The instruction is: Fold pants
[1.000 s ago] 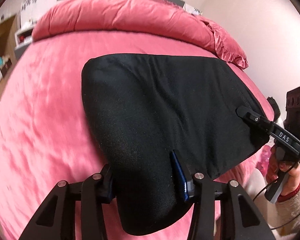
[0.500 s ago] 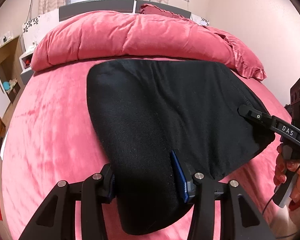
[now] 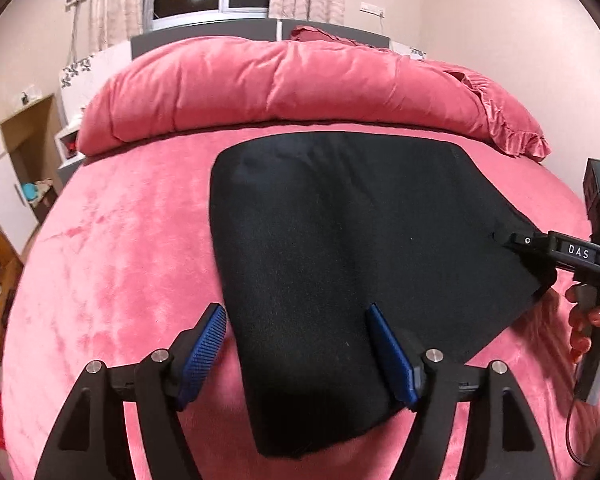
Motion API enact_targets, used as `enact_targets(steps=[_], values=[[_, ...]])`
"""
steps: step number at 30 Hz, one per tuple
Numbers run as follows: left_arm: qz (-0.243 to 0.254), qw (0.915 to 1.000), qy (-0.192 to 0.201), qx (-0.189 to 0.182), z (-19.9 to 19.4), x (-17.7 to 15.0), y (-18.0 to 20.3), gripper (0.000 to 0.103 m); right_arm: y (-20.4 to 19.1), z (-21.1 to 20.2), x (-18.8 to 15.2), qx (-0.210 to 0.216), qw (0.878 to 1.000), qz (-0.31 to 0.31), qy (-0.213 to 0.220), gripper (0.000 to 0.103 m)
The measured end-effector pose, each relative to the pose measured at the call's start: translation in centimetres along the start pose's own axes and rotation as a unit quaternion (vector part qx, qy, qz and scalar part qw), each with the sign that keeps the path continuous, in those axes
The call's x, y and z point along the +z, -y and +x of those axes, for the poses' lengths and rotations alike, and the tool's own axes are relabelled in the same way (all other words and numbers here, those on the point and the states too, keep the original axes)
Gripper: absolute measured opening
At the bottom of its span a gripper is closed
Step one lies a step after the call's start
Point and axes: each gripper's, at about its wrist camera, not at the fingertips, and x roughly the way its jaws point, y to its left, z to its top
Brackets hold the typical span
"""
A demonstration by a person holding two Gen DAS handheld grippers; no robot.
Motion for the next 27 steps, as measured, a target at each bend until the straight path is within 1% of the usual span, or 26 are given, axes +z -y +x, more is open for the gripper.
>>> enact_targets(steps=[3,7,10,12,15,18,21,24,27], values=[[-0.003,1.0000,-0.001,0.009,-0.6,-0.5,0.6,0.075,-0.6,-0.7,-0.3,-0.018,1.000,0.003,-0.002,0.066],[0.001,0.9998,-0.009,0.016,-1.4,-1.4,1.2,0.075,-0.9,-1.7,-0.3,-0.037,0.999,0.028,-0.007,0.072],[-0.015,0.9996,-0.013,0.021,-2.4,-2.0,1.0,0.075,-1.3,-2.8,-1.3,-0.046,0.998,0.033,-0.011,0.073],[-0.032,0.9991,-0.026,0.013,-2.6,-2.5,1.0,0.075,-1.6,-3.3,-1.9,-0.050,0.998,0.031,-0.012,0.073],[-0.028,0.9981,-0.046,0.028,-2.8,-3.6,1.5,0.075,-2.3,-4.4,-2.9,-0.056,0.998,0.028,-0.014,0.074],[-0.021,0.9978,-0.049,0.040,-3.6,-4.9,2.0,0.075,-3.3,-5.4,-4.4,-0.065,0.998,0.017,-0.018,0.074],[-0.029,0.9973,-0.057,0.036,-4.5,-6.0,2.3,0.075,-4.5,-5.7,-6.7,-0.066,0.997,0.001,-0.036,0.075],[-0.051,0.9959,-0.072,0.022,-5.2,-6.8,2.3,0.075,-5.5,-5.9,-8.7,-0.064,0.997,-0.009,-0.052,0.079],[-0.075,0.9933,-0.086,0.019,-5.9,-7.6,2.2,0.075,-6.2,-6.1,-10.5,-0.060,0.996,-0.012,-0.063,0.079]])
